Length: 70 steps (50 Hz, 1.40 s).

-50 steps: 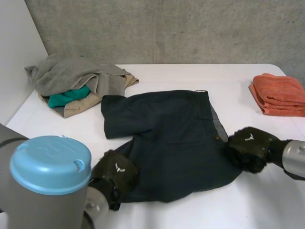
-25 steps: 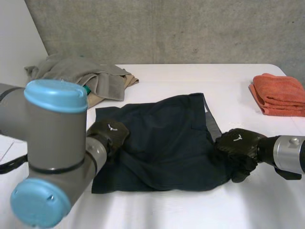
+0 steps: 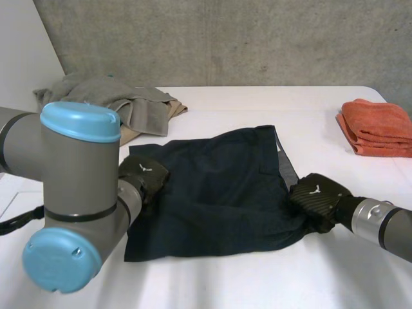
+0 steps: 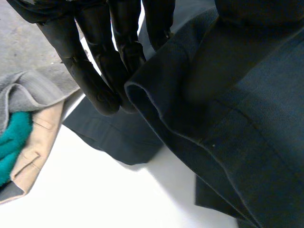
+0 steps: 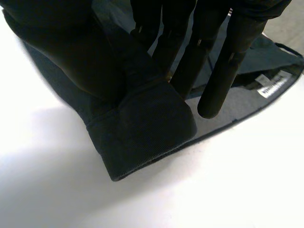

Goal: Fold the laundry.

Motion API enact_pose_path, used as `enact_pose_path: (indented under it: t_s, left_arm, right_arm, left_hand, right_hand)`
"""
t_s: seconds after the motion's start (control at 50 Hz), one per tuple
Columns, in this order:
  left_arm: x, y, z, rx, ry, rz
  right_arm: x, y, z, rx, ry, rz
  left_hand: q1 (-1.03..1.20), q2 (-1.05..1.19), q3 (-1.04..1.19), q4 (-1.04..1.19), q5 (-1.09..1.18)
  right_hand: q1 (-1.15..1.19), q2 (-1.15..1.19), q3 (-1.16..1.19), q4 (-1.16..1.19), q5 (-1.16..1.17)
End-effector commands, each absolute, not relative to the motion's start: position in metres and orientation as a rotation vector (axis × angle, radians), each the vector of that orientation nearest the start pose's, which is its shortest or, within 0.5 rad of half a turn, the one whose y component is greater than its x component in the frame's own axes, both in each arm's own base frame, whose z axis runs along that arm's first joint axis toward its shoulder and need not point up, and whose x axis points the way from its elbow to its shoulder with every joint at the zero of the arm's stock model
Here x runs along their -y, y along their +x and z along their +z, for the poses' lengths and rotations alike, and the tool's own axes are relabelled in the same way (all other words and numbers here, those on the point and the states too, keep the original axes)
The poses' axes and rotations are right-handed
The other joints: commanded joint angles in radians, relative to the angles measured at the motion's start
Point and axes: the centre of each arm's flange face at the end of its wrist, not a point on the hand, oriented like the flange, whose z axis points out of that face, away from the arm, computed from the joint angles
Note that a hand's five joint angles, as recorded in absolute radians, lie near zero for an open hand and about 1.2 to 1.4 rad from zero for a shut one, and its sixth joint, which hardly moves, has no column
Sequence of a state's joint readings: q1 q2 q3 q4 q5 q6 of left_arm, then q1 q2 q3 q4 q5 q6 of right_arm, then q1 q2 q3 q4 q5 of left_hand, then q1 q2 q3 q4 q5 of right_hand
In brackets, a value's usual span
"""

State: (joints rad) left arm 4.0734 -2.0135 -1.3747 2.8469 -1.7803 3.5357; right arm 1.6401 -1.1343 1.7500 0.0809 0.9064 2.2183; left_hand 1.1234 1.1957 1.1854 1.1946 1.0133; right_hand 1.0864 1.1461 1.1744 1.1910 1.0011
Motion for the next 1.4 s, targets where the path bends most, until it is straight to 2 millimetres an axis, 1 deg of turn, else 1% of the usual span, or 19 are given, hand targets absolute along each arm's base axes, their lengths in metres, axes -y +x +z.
enact_pose_path:
  t_s: [0.02,0.1,0.18,0.28,0.34,0.42,0.56,0.68,0.78,0.94,1.02,1.06,1.08,1.1,1.14,1.28,1.36,1.38,1.4]
  left_arm:
    - [0.161,-0.288,0.202,-2.452,1.357,-1.378]
    - [0.125,-0.276,0.203,-2.464,1.485,-1.248]
    - [0.091,-0.265,0.198,-2.422,1.642,-1.134]
    - [0.078,-0.265,0.194,-2.368,1.715,-1.094]
    - [0.087,-0.269,0.196,-2.335,1.683,-1.13]
    - [0.118,-0.278,0.201,-2.296,1.57,-1.231]
    - [0.194,-0.307,0.235,-2.193,1.32,-1.63]
    - [0.246,-0.324,0.244,-2.114,1.154,-1.818]
    - [0.292,-0.336,0.236,-2.076,1.045,-1.874]
    - [0.335,-0.346,0.208,-2.059,0.944,-1.827]
    - [0.346,-0.349,0.205,-2.026,0.888,-1.825]
    - [0.346,-0.351,0.205,-2.014,0.887,-1.822]
    - [0.345,-0.353,0.205,-2.006,0.886,-1.819]
    - [0.345,-0.354,0.204,-2.004,0.891,-1.817]
    - [0.343,-0.355,0.205,-1.997,0.894,-1.826]
    - [0.338,-0.352,0.234,-1.98,0.813,-1.925]
    - [0.327,-0.347,0.25,-1.993,0.794,-1.975]
    - [0.321,-0.345,0.255,-2.005,0.799,-1.987]
    - [0.314,-0.343,0.259,-2.02,0.809,-1.998]
  right_arm:
    - [0.259,0.194,0.172,-2.092,-1.463,-1.494]
    - [0.252,0.176,0.188,-2.174,-1.449,-1.415]
    - [0.231,0.16,0.195,-2.223,-1.593,-1.114]
    - [0.215,0.151,0.203,-2.129,-1.766,-0.812]
    - [0.216,0.16,0.202,-2.135,-1.725,-0.804]
    - [0.23,0.174,0.198,-2.164,-1.646,-0.931]
    - [0.272,0.211,0.201,-2.072,-1.573,-1.408]
    - [0.316,0.226,0.205,-2.06,-1.386,-1.728]
    - [0.356,0.238,0.202,-2.045,-1.184,-1.96]
    - [0.39,0.26,0.173,-1.967,-1.197,-2.118]
    - [0.403,0.276,0.156,-1.873,-1.205,-2.178]
    - [0.407,0.283,0.148,-1.841,-1.203,-2.195]
    - [0.409,0.29,0.142,-1.824,-1.21,-2.207]
    - [0.411,0.292,0.139,-1.824,-1.212,-2.208]
    - [0.416,0.294,0.135,-1.85,-1.204,-2.22]
    - [0.415,0.277,0.164,-2.069,-1.077,-2.197]
    - [0.391,0.265,0.191,-2.169,-1.028,-1.995]
    - [0.372,0.258,0.196,-2.219,-1.072,-1.82]
    - [0.367,0.256,0.197,-2.234,-1.086,-1.775]
  left_hand:
    - [0.273,0.201,0.211,0.202,0.208]
    - [0.273,0.201,0.211,0.202,0.208]
    - [0.273,0.201,0.211,0.202,0.208]
    - [0.273,0.201,0.211,0.202,0.208]
    - [0.273,0.201,0.211,0.202,0.208]
    - [0.273,0.201,0.211,0.202,0.208]
    - [0.273,0.201,0.211,0.202,0.208]
    - [0.273,0.201,0.211,0.202,0.208]
    - [0.273,0.201,0.211,0.202,0.208]
    - [0.273,0.201,0.211,0.202,0.208]
    - [0.273,0.201,0.211,0.202,0.208]
    - [0.273,0.201,0.211,0.202,0.208]
    - [0.134,0.061,0.072,0.062,0.069]
    - [-0.141,-0.213,-0.203,-0.212,-0.205]
    - [-0.949,-1.021,-1.011,-1.02,-1.013]
    - [-0.949,-1.021,-1.011,-1.02,-1.013]
    - [-0.949,-1.021,-1.011,-1.02,-1.013]
    - [-0.949,-1.021,-1.011,-1.02,-1.013]
    - [-0.949,-1.021,-1.011,-1.02,-1.013]
  right_hand:
    - [0.31,0.25,0.222,0.205,0.221]
    - [0.31,0.25,0.222,0.205,0.221]
    - [0.31,0.25,0.222,0.205,0.221]
    - [0.31,0.25,0.222,0.205,0.221]
    - [0.31,0.25,0.222,0.205,0.221]
    - [0.31,0.25,0.222,0.205,0.221]
    - [0.31,0.25,0.222,0.205,0.221]
    - [0.31,0.25,0.222,0.205,0.221]
    - [0.31,0.25,0.222,0.205,0.221]
    - [0.31,0.25,0.222,0.205,0.221]
    - [0.31,0.25,0.222,0.205,0.221]
    - [0.108,0.049,0.02,0.004,0.019]
    - [-0.32,-0.38,-0.408,-0.425,-0.41]
    - [-0.485,-0.544,-0.572,-0.589,-0.574]
    - [-0.912,-0.972,-1.0,-1.016,-1.001]
    - [-0.912,-0.972,-1.0,-1.016,-1.001]
    - [-0.912,-0.972,-1.0,-1.016,-1.001]
    - [-0.912,-0.972,-1.0,-1.016,-1.001]
    - [-0.912,-0.972,-1.0,-1.016,-1.001]
